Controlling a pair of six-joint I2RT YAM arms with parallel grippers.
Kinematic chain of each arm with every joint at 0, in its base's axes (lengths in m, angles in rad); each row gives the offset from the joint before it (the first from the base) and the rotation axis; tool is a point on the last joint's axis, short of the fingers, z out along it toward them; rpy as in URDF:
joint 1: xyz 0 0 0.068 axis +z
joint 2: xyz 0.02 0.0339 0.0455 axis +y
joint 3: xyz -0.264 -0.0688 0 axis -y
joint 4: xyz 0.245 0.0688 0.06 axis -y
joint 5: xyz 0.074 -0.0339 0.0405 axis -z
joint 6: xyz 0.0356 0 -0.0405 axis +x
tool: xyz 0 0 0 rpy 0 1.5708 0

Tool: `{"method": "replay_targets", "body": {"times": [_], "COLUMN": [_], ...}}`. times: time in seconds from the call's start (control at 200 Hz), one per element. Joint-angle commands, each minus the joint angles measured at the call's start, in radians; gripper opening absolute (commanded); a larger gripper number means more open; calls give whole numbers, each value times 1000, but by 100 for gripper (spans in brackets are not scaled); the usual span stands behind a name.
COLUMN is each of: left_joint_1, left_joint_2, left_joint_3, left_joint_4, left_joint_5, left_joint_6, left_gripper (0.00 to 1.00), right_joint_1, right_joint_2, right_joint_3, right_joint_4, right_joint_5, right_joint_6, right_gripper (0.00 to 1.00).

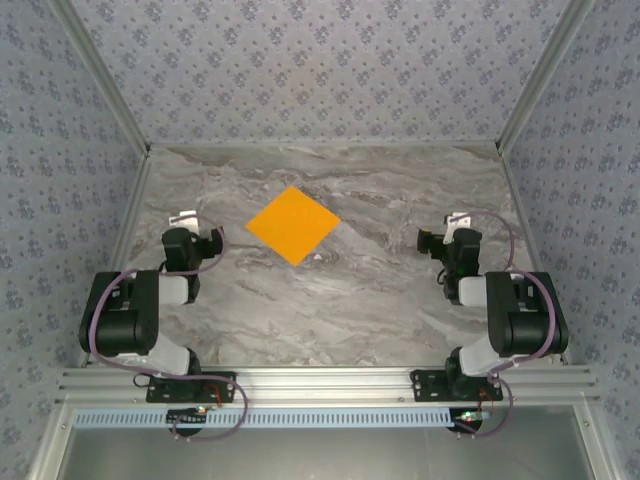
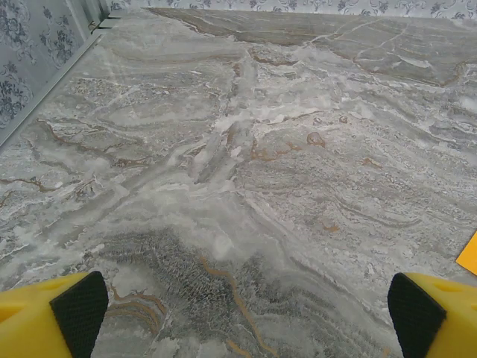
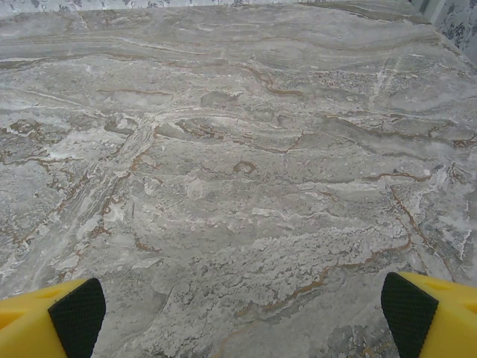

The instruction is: Fold a paper plane with a square sheet of paper (pick it up from the middle)

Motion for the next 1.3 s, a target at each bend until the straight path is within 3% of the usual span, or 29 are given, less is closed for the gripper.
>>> {"method": "replay_targets", "body": {"times": [0.0,0.844,0.999,1.084,1.294], "left_joint_1": [4,4,3,2,1], "left_joint_2": [7,1,-110,-183,-323], "left_joint_3": [23,20,35,70,228], "left_joint_4": [6,5,-114,-230,-640], "left_joint_5": [15,5,-64,-111,-150], "left_joint_6": [12,8,-22,-44,-263], "left_gripper": [99,99,99,99,99], "right_joint_1": [-7,-8,45,112,357], "right_joint_2": [10,0,-124,-173,-86], "right_joint_3": [22,22,100,194,527], "right_joint_4": [-2,-8,-226,-439,-931], "right_joint_5": [-4,-5,59,83,258], "right_joint_6": [-19,-19,-58,-78,102], "right_gripper": [100,100,100,100,100]}}
